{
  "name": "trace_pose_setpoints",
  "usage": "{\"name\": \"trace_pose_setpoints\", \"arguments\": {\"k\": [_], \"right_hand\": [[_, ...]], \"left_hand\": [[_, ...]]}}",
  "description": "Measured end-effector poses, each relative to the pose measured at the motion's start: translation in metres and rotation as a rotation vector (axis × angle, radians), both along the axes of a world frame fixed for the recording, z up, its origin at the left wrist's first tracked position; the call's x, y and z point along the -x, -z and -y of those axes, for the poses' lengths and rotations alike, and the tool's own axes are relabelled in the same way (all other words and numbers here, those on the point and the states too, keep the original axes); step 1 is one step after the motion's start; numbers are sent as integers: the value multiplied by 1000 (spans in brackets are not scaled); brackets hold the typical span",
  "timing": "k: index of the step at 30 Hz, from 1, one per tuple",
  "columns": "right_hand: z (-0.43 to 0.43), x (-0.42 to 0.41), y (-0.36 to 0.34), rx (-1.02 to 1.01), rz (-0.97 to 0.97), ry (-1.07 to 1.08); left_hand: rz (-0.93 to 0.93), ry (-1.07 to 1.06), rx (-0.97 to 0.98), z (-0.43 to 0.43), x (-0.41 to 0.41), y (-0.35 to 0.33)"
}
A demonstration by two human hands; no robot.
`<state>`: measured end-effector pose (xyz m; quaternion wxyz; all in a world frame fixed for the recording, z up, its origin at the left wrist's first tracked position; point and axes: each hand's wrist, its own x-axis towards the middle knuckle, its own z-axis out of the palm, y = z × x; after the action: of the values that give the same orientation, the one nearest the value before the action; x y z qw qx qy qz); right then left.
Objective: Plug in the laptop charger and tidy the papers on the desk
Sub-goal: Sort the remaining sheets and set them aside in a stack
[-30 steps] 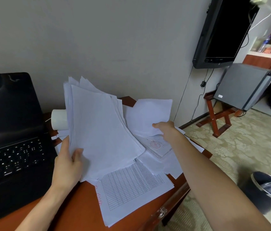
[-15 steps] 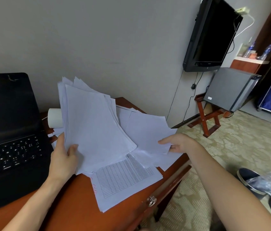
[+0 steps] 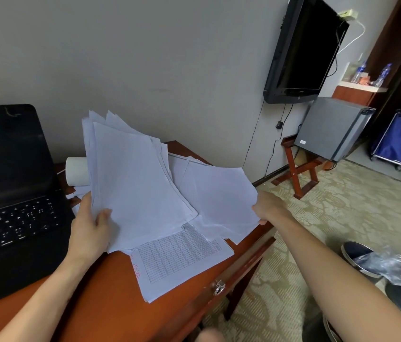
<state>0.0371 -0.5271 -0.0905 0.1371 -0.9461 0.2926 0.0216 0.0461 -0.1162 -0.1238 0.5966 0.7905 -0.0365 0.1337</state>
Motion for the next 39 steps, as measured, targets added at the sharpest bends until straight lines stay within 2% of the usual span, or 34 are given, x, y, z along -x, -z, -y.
{"name": "trace_pose_setpoints", "arguments": {"k": [1,3,8,12,16,22,26,28,30,32,33,35,39], "right_hand": [[3,0,1,93,-6,-8],[9,-4,6,155,53,-16],[28,-20,19,110,231,-105],[27,-35,22,28,248,-170],[17,-43,24,-192,156,-150],[14,-48,21,-5,80,-252],[4,-40,21,284,227,-556],[-5,-33,23,330,326,-696],[-19,-21,23,200,359,-703],[-35,-6,22,-44,181,-629],[-41,2,22,-70,69,-626],[-45,11,29,1,-57,-653],[-38,10,29,-16,66,-600]], "left_hand": [[5,1,-3,0,0,0],[5,2,2,0,0,0],[6,16,21,-1,-1,1],[19,5,18,-1,0,2],[31,-4,-2,-3,-5,5],[42,0,-6,-4,-7,8],[24,3,-21,-4,-9,9],[24,4,-22,-3,-8,9],[31,4,-23,-3,-6,7],[32,6,-16,-2,-4,5],[32,6,-13,-2,-4,5],[28,4,-19,-1,-4,6],[26,8,-16,-2,-4,6]]}}
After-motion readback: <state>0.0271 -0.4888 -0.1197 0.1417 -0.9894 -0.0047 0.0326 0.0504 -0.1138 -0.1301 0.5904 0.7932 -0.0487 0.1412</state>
